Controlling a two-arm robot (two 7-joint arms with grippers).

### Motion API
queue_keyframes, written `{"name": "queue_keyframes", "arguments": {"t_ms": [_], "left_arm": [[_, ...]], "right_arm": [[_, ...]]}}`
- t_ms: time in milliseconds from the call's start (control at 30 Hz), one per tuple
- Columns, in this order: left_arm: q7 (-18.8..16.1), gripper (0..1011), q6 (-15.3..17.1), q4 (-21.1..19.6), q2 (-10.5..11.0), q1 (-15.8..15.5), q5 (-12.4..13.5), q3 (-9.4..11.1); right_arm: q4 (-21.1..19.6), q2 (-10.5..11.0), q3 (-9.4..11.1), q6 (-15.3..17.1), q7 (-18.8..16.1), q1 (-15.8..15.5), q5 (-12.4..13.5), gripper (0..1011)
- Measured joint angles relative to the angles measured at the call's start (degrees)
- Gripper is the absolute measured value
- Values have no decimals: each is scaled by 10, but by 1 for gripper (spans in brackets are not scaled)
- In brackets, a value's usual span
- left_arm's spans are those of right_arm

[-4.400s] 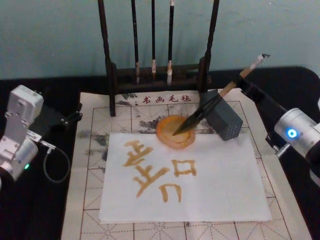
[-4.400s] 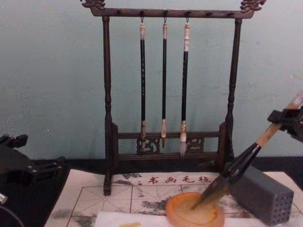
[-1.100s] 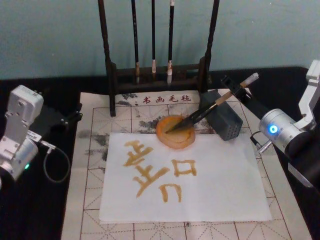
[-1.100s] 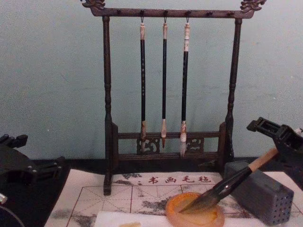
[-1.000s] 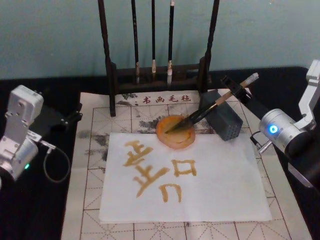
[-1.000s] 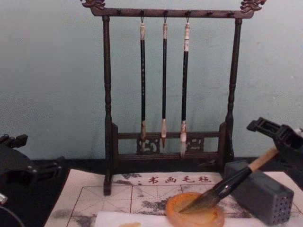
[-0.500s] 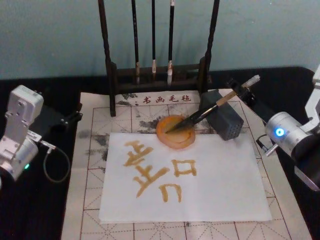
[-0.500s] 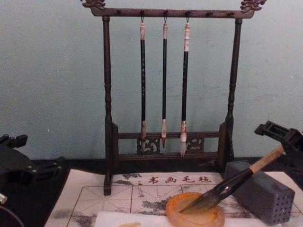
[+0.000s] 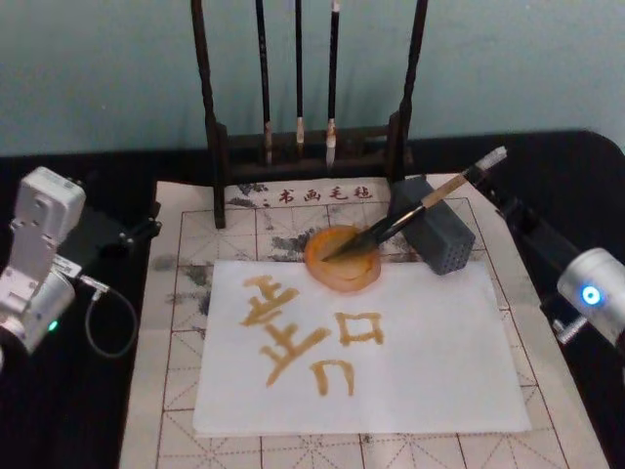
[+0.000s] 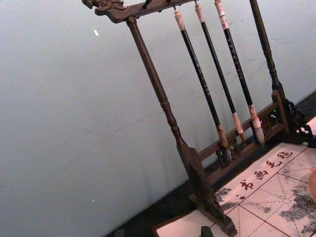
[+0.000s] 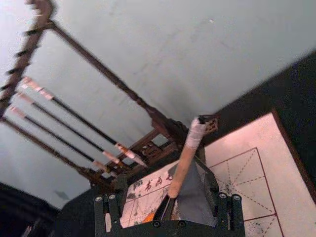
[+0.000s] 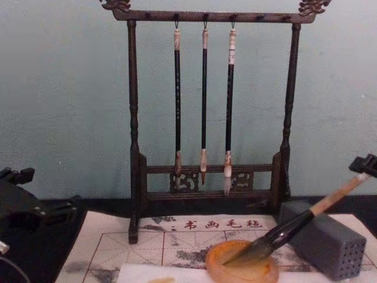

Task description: Pick up the brush from the inkstone, write on the paper, then place the brush back to its original position.

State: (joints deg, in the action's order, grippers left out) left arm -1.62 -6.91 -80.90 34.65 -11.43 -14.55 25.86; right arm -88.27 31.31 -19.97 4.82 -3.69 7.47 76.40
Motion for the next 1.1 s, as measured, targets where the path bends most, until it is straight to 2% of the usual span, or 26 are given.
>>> {"name": "queue_keyframes", "arguments": {"t_ms": [67, 100, 167, 200, 300, 367, 400, 467, 500, 533, 600, 867, 1100], "left_arm": [[0, 1001, 0, 0, 0, 0, 0, 0], [0, 1001, 0, 0, 0, 0, 0, 0], [0, 1001, 0, 0, 0, 0, 0, 0], [0, 1001, 0, 0, 0, 0, 0, 0], [0, 1001, 0, 0, 0, 0, 0, 0], [0, 1001, 0, 0, 0, 0, 0, 0], [0, 1001, 0, 0, 0, 0, 0, 0], [0, 1001, 0, 0, 0, 0, 0, 0], [0, 1001, 0, 0, 0, 0, 0, 0], [0, 1001, 0, 0, 0, 0, 0, 0], [0, 1001, 0, 0, 0, 0, 0, 0], [0, 1001, 0, 0, 0, 0, 0, 0], [0, 1001, 0, 0, 0, 0, 0, 0]], "right_arm": [[-12, 8, -1, -12, -6, -11, -17, 1002], [-22, 15, -3, -24, -10, -21, -37, 1003], [-29, 20, -7, -34, -13, -30, -59, 1002], [-35, 26, -12, -45, -15, -36, -82, 1003], [-42, 33, -19, -60, -18, -43, -120, 1003], [-46, 42, -31, -79, -21, -49, -170, 1003], [-46, 42, -31, -79, -21, -49, -170, 1003], [-46, 50, -45, -105, -26, -50, -231, 1003], [-45, 52, -49, -111, -27, -50, -245, 1003], [-45, 52, -49, -111, -27, -50, -245, 1003], [-40, 59, -62, -129, -29, -49, -298, 1003], [-26, 65, -85, -138, -21, -38, -390, 1003], [-17, 64, -97, -116, -14, -26, -437, 1002]]}}
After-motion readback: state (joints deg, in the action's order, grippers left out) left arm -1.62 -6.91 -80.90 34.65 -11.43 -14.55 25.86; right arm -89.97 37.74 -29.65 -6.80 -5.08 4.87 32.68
